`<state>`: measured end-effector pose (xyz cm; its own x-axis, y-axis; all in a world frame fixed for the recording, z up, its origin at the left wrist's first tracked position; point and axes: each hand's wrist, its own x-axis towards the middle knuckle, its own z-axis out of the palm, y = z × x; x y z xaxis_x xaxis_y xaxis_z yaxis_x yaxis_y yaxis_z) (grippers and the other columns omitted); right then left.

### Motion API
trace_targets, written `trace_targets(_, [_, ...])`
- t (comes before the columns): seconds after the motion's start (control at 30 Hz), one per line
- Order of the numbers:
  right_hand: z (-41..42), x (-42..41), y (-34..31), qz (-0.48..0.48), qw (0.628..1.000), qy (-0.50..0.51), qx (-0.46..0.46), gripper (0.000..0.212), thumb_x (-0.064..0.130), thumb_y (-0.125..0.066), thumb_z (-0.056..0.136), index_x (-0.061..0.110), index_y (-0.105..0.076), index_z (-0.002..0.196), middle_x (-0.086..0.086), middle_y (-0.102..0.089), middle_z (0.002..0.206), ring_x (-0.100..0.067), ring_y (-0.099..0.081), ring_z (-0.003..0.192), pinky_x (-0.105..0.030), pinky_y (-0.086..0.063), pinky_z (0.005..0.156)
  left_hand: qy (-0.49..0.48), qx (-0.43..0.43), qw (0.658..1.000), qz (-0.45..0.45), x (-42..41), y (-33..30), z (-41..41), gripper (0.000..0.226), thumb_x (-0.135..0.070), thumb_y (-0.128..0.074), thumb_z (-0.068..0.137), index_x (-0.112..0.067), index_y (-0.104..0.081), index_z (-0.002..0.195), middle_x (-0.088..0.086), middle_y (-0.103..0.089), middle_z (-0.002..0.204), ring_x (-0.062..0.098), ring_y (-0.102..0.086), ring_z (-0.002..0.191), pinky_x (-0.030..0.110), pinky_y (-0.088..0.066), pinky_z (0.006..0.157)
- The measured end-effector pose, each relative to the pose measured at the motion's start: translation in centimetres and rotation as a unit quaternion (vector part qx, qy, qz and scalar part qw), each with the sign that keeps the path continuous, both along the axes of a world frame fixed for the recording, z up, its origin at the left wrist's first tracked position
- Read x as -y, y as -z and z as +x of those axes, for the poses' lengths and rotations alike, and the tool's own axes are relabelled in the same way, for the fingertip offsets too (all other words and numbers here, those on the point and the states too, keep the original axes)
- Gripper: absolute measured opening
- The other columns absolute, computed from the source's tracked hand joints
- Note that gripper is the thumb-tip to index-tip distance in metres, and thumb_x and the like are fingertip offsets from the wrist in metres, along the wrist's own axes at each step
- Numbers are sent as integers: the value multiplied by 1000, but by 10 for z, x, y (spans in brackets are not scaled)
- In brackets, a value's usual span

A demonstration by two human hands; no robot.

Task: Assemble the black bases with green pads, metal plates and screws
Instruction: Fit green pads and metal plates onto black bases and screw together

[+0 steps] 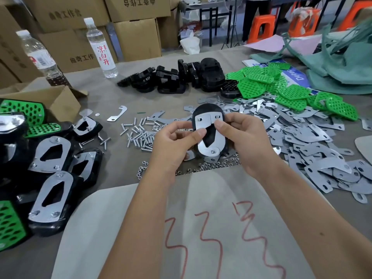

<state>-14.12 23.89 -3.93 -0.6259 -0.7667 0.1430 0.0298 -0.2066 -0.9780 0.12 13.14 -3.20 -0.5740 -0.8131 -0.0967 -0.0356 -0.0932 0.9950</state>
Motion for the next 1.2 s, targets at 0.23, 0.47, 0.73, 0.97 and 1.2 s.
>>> trace_targets(0.23, [10, 4, -3, -28, 997, -70, 33, 23, 28, -71, 93, 9, -76, 106, -15, -78, 99, -30, -75, 90, -45, -64, 78, 6, -95, 988, 123, -2, -12, 4, 25, -21, -75, 91, -2, -73, 108, 16, -78, 98, 28, -74, 81, 41, -62, 68])
trace_targets(0.47, [22, 9, 3, 152, 853, -114, -486, 10, 26, -83, 86, 31, -75, 82, 13, -62, 86, -9, -52, 89, -31, -43, 78, -195, -73, 967, 146, 27, -6, 17, 37, -12, -77, 87, 0, -66, 121, 18, -77, 107, 29, -72, 83, 43, -62, 75])
trace_targets(0.73, [27, 16, 1, 218, 817, -161, -509, 8, 28, -78, 91, 30, -74, 84, 17, -61, 86, 3, -52, 82, -30, -45, 80, -172, -49, 971, 162, 30, -8, 23, 39, -15, -74, 86, 0, -69, 122, 19, -77, 110, 35, -76, 89, 49, -61, 86])
trace_targets(0.97, [18, 11, -3, 49, 959, 50, -276, 10, 6, -72, 94, 13, -69, 88, 1, -69, 75, -20, -63, 70, -41, -58, 69, -98, -16, 987, 124, 21, -9, 18, 25, -13, -74, 85, -3, -69, 108, 16, -77, 97, 28, -70, 77, 46, -60, 80])
trace_targets(1.2, [18, 13, 2, 18, 954, 90, -287, 14, 4, -78, 89, 16, -80, 97, 5, -75, 88, -11, -70, 82, -38, -60, 84, -37, -10, 996, 85, 6, -5, 8, 17, -12, -76, 85, -11, -64, 95, 11, -70, 81, 26, -64, 68, 32, -54, 60])
